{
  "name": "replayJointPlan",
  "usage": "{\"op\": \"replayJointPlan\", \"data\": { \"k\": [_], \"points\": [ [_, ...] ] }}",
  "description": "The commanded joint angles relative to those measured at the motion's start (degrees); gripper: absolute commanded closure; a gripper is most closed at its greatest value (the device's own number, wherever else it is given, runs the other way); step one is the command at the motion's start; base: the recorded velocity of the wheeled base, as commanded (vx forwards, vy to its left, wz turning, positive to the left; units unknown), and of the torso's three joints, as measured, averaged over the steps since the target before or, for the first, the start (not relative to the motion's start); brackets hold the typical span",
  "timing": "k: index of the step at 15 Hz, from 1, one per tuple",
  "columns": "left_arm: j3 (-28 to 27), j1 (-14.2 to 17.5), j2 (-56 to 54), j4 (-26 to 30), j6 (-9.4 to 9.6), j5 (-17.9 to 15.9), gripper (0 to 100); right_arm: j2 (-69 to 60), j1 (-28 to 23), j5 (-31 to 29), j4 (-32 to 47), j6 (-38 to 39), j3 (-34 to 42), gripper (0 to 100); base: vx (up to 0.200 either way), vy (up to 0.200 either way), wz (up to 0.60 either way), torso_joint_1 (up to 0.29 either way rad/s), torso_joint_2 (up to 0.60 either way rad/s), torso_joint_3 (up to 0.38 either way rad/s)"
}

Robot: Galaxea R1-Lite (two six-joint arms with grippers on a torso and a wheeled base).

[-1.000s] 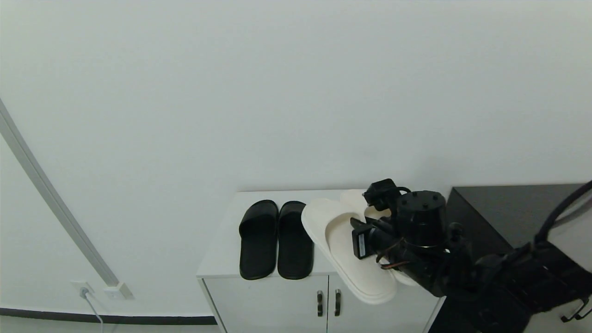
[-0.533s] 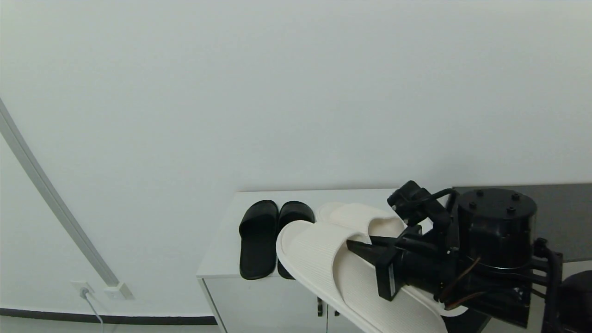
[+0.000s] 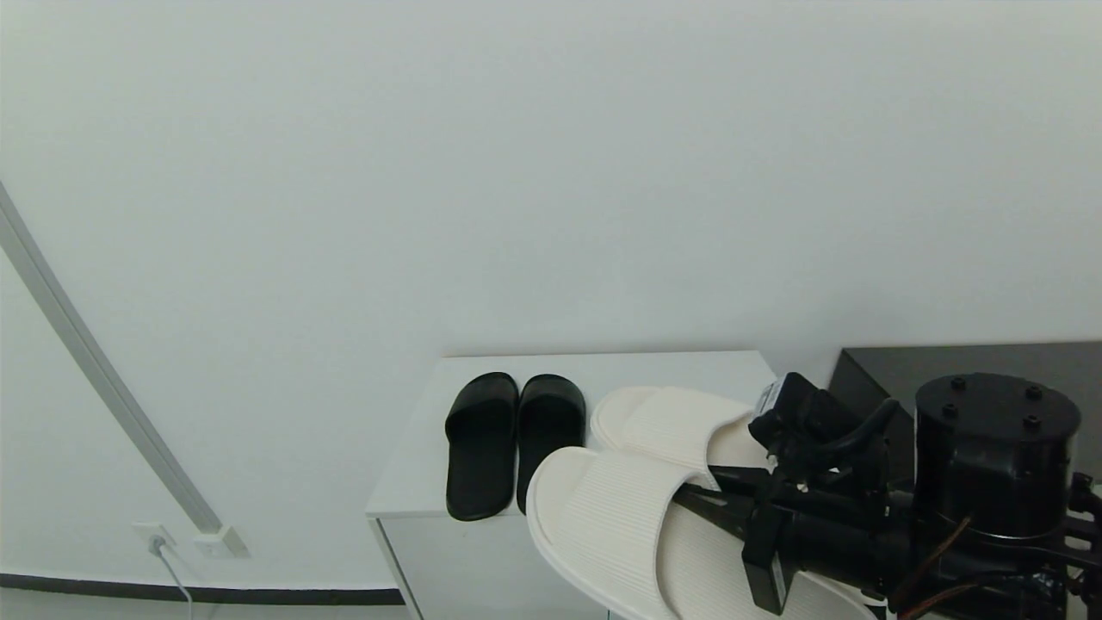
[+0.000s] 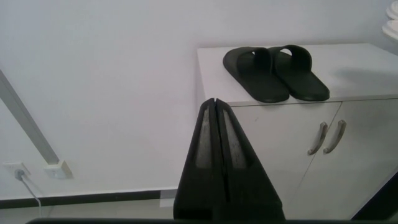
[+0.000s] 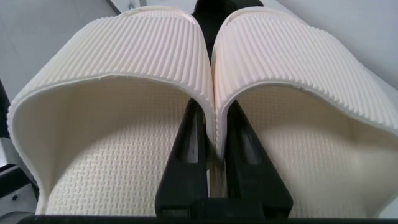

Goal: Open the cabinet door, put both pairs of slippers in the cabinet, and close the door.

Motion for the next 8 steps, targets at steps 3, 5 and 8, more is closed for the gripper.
{"op": "replayJointPlan", "data": {
  "k": [3,5,8],
  "points": [
    [0.01,-0.01,0.07,-0.03,-0.02,-0.02,100,0.14,-0.05,0.14,-0.07,0.03,0.54,100,-0.200,0.000,0.00,0.006,0.00,-0.001],
    [0.01,-0.01,0.07,-0.03,-0.11,-0.02,100,0.40,0.04,0.14,0.02,0.12,0.63,100,-0.200,0.000,0.00,0.014,0.00,0.002],
    [0.01,-0.01,0.07,0.06,-0.20,-0.02,100,0.84,-0.05,0.23,0.02,0.12,0.81,100,-0.200,0.000,0.00,-0.004,0.00,0.005]
  ]
}}
